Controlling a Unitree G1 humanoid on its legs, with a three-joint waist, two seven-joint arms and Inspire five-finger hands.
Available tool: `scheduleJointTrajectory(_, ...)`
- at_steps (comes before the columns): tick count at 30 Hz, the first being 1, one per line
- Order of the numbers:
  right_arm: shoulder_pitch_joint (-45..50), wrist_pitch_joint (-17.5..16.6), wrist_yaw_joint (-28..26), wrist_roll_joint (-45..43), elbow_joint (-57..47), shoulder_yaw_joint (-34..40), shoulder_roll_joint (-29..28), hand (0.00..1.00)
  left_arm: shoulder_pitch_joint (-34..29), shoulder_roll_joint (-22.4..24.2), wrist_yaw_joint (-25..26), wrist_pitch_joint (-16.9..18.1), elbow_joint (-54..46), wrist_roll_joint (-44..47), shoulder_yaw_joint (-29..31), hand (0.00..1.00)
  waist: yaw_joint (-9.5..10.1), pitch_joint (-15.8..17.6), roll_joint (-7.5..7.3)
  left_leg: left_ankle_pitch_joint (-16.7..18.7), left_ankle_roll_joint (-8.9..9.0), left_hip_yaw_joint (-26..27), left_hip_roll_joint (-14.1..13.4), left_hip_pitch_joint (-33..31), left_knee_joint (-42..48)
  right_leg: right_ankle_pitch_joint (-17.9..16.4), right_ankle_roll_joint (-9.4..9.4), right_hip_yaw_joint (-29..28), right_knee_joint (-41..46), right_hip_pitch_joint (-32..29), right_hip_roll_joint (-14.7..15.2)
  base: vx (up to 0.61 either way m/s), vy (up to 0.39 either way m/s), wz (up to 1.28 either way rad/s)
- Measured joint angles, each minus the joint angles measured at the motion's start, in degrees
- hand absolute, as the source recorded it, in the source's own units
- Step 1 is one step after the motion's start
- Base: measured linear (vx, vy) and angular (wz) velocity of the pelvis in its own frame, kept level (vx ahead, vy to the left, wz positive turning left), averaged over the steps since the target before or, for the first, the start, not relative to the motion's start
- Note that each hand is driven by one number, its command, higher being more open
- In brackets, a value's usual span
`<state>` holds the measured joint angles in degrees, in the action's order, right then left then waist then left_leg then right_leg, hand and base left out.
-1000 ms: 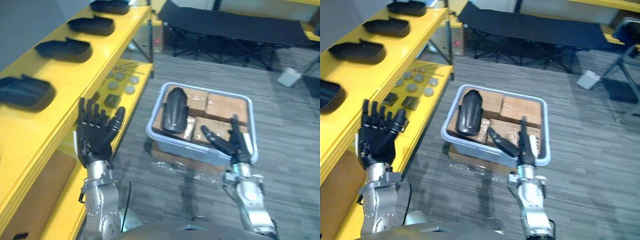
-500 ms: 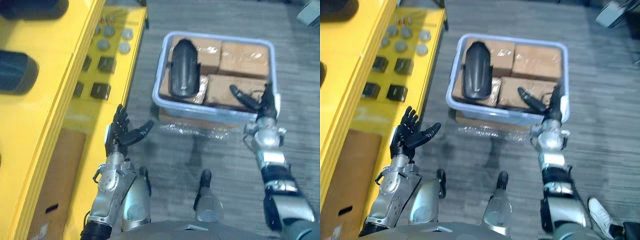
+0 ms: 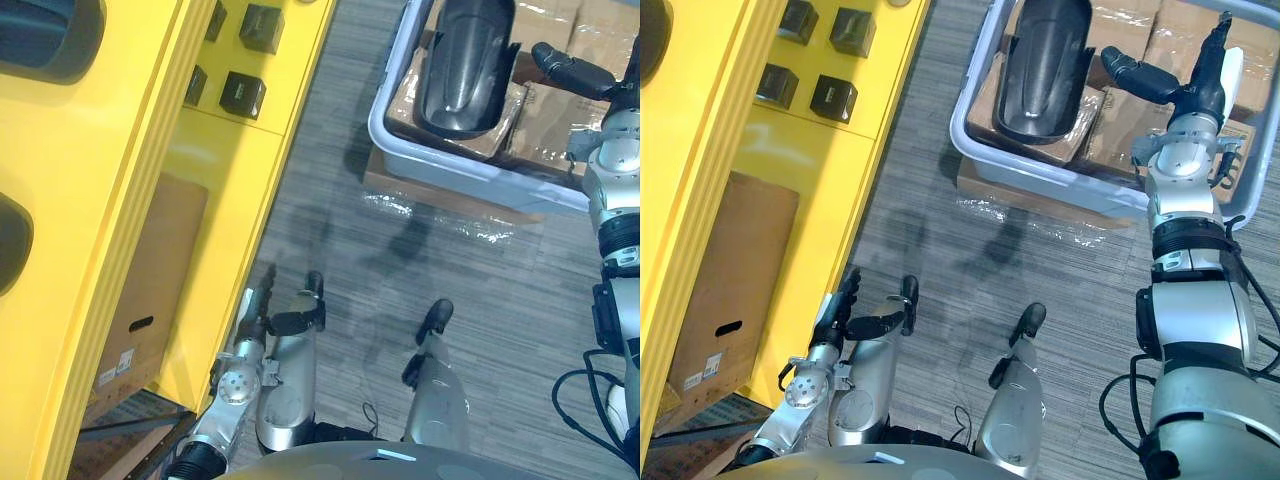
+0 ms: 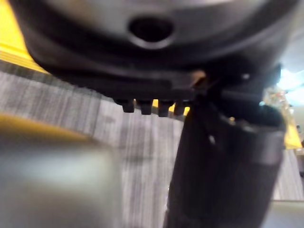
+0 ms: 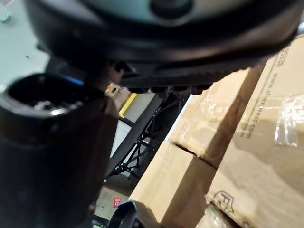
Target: Walk over and take three plastic housings, then place them on the shelf
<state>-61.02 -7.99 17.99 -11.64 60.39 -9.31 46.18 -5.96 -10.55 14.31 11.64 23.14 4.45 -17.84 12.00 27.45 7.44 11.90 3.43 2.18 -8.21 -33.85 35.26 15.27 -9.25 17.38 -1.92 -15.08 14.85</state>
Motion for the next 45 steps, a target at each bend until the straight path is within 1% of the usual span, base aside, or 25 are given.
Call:
scheduleJointTrajectory(1, -1.4, 1.0, -0.1, 0.1, 1.3, -0.9, 1.3, 1.0, 1.0, 0.2, 0.0, 1.0, 0.5, 0.0, -0.8, 1.0, 0.83, 0.6, 0.9, -0.2, -0.19, -0.2, 0.1, -0.3, 0.1, 0.0, 0.0, 0.2, 0.0, 0.0, 0.0, -0.05, -0.009, 0.07)
scheduleJointTrajectory(2, -2.5, 1.5, 0.0, 0.1, 2.2, -1.2, 1.6, 1.0, 1.3, 0.3, 0.0, 1.6, 0.7, 0.1, -0.9, 1.0, 0.87, 0.7, 1.34, -0.2, -0.25, -0.4, 0.2, -0.7, 0.3, 0.0, 0.0, 0.5, 0.0, -0.2, 0.0, -0.05, -0.009, 0.06)
scheduleJointTrajectory(4, -5.6, 4.0, 0.0, 0.1, 4.6, -2.1, 2.0, 1.0, 2.0, 0.6, 0.0, 3.3, 2.1, 1.6, -1.8, 1.0, 1.53, 1.1, 1.97, -0.7, -0.3, -0.8, 0.4, -2.2, 0.6, 0.0, -0.01, 1.2, -0.2, -1.3, 0.1, -0.03, -0.009, 0.06)
scheduleJointTrajectory(5, -5.9, 4.8, 0.0, 0.1, 5.2, -2.2, 2.4, 1.0, 2.2, 0.6, -0.1, 3.3, 2.3, 2.2, -2.1, 1.0, 1.88, 1.1, 2.04, -0.8, -0.32, -0.9, 0.5, -2.4, 0.6, 0.0, -0.01, 1.3, -0.2, -1.5, 0.1, -0.03, -0.014, 0.07)
scheduleJointTrajectory(7, -8.0, 8.0, 0.0, 0.1, 7.6, -2.9, 3.8, 1.0, 2.2, 1.2, -0.2, 4.8, 2.9, 3.2, -2.5, 1.0, 3.08, 1.4, 2.87, -1.1, -0.4, -1.4, 0.7, -3.4, 0.7, 0.0, -0.02, 2.0, -0.2, -2.1, 0.2, -0.03, -0.011, 0.1)
scheduleJointTrajectory(8, -8.3, 8.7, 0.0, 0.1, 7.8, -3.1, 4.1, 1.0, 2.2, 1.2, -0.1, 5.1, 2.9, 3.8, -2.8, 1.0, 3.54, 1.4, 2.93, -1.1, -0.42, -1.5, 0.8, -3.7, 0.7, 0.0, -0.02, 2.1, -0.1, -2.4, 0.2, -0.04, -0.012, 0.07)
scheduleJointTrajectory(10, -10.0, 10.4, 0.1, 0.2, 9.1, -5.0, 5.6, 1.0, 3.2, 1.3, 0.1, 6.2, 3.6, 4.5, -4.0, 1.0, 4.84, 1.5, 3.59, -1.3, -0.47, -1.6, 1.0, -4.6, 0.7, 0.0, -0.04, 2.9, -0.1, -3.1, 0.5, -0.05, -0.012, 0.02)
scheduleJointTrajectory(13, -11.5, 11.2, 0.2, 1.9, 9.4, -7.1, 6.8, 1.0, 3.3, 1.3, 0.1, 7.3, 3.9, 6.5, -4.5, 1.0, 5.57, 1.5, 3.64, -1.5, -0.57, -1.8, 1.3, -5.8, 0.6, -0.1, -0.08, 3.8, 0.0, -4.1, 0.7, -0.05, -0.009, 0.04)
scheduleJointTrajectory(16, -11.7, 11.2, 0.1, 2.4, 9.6, -9.6, 8.7, 1.0, 3.3, 1.4, 0.2, 8.0, 4.1, 9.0, -4.9, 1.0, 6.43, 1.4, 3.79, -1.6, -0.67, -2.0, 1.7, -7.0, 0.7, -0.2, -0.29, 4.9, 0.3, -5.0, 1.1, -0.05, 0.0, 0.06)
scheduleJointTrajectory(17, -11.7, 11.2, 0.1, 2.4, 9.6, -9.9, 9.1, 0.0, 3.4, 1.4, 0.2, 8.3, 4.3, 9.2, -5.0, 1.0, 6.61, 1.3, 3.81, -1.6, -0.66, -2.2, 1.7, -7.3, 0.7, -0.3, -0.34, 5.2, 0.4, -5.2, 1.1, -0.06, 0.002, 0.09)
scheduleJointTrajectory(18, -11.8, 11.2, 0.1, 2.5, 9.6, -11.0, 10.1, 0.0, 3.4, 1.4, 0.1, 8.6, 4.3, 9.3, -5.0, 1.0, 6.88, 1.3, 3.82, -1.7, -0.58, -2.5, 1.8, -7.9, 0.7, -0.7, -0.78, 5.9, 0.7, -5.6, 1.2, -0.04, -0.007, 0.11)
scheduleJointTrajectory(22, -12.6, 11.7, -0.1, 4.8, 9.6, -15.0, 12.3, 0.0, 3.5, 1.7, 0.2, 9.4, 4.5, 9.4, -5.0, 1.0, 7.57, 1.2, 4.08, -1.9, -0.36, -3.0, 1.8, -8.2, 0.6, -1.5, -0.68, 6.9, 0.9, -5.7, 1.1, -0.04, -0.026, 0.06)
scheduleJointTrajectory(23, -13.2, 12.8, -0.8, 7.0, 9.6, -16.2, 13.5, 0.0, 3.4, 1.7, 0.2, 9.4, 4.6, 9.4, -4.9, 1.0, 7.57, 1.1, 4.13, -1.9, -0.35, -3.2, 1.8, -8.3, 0.7, -1.6, -0.63, 7.2, 1.0, -5.7, 1.0, -0.03, -0.011, 0.05)
scheduleJointTrajectory(25, -14.1, 14.0, -1.9, 8.0, 9.6, -17.5, 15.2, 0.0, 3.4, 1.7, 0.2, 9.4, 4.5, 9.7, -4.8, 1.0, 7.68, 1.1, 4.16, -1.9, -0.33, -3.6, 1.8, -8.6, 0.8, -1.7, -0.46, 7.6, 1.1, -5.7, 0.9, -0.03, -0.002, 0.06)
scheduleJointTrajectory(28, -15.3, 15.7, -3.8, 11.8, 9.7, -20.4, 16.9, 0.0, 3.4, 1.7, 0.2, 9.4, 4.5, 10.7, -4.6, 1.0, 8.01, 1.1, 4.17, -1.9, -0.32, -3.7, 1.7, -8.6, 1.0, -1.9, -0.22, 7.7, 1.4, -5.6, 0.9, -0.04, 0.003, 0.01)
scheduleJointTrajectory(31, -16.7, 17.4, -4.8, 16.0, 10.8, -23.2, 17.0, 0.0, 3.4, 1.7, 0.1, 9.4, 4.5, 10.7, -4.5, 1.0, 8.07, 1.1, 4.17, -1.9, -0.32, -3.7, 1.6, -8.3, 1.4, -2.1, -0.05, 7.7, 1.9, -5.4, 0.8, -0.04, 0.004, 0.0)
scheduleJointTrajectory(34, -16.6, 18.7, -8.2, 18.1, 11.1, -25.9, 17.0, 0.0, 3.3, 1.5, 0.2, 9.3, 4.5, 10.7, -4.2, 1.0, 8.14, 1.1, 4.17, -1.9, -0.32, -3.4, 1.6, -6.8, 0.7, -2.2, 0.14, 7.8, 1.9, -4.2, 0.8, -0.04, -0.006, 0.01)
scheduleJointTrajectory(38, -16.2, 17.5, -10.1, 18.2, 10.1, -27.0, 16.0, 0.0, 2.9, 1.5, 0.5, 9.2, 4.4, 10.5, -3.8, 1.0, 7.94, 1.1, 4.14, -1.9, -0.28, -2.8, 1.4, -5.1, 0.0, -2.5, 0.68, 7.8, 1.9, -3.1, 0.8, -0.06, -0.023, -0.03)
scheduleJointTrajectory(39, -16.1, 17.7, -10.3, 18.1, 10.1, -26.9, 15.9, 0.0, 2.8, 1.5, 0.5, 9.1, 4.4, 10.5, -3.6, 1.0, 7.92, 1.1, 4.13, -1.9, -0.25, -2.8, 1.4, -4.9, -0.1, -2.5, 0.68, 7.8, 1.9, -2.9, 0.8, -0.03, -0.014, 0.01)
scheduleJointTrajectory(42, -12.9, 17.0, -10.6, 18.3, 7.8, -26.7, 15.9, 0.0, 1.6, 1.1, 0.5, 8.5, 3.9, 10.4, -2.5, 1.0, 6.98, 1.3, 3.91, -1.9, -0.23, -2.8, 1.4, -3.2, -0.5, -2.5, 0.69, 7.9, 2.2, -1.6, 0.8, -0.01, -0.006, 0.03)
scheduleJointTrajectory(45, -8.7, 14.7, -10.9, 22.4, 5.1, -25.0, 15.9, 0.0, 0.7, 0.3, 0.7, 8.1, 3.5, 10.4, -1.2, 1.0, 6.35, 1.6, 3.43, -1.9, -0.21, -2.3, 1.1, -1.5, -1.4, -2.7, 0.93, 7.7, 3.0, -1.0, 0.8, -0.04, -0.013, -0.07)
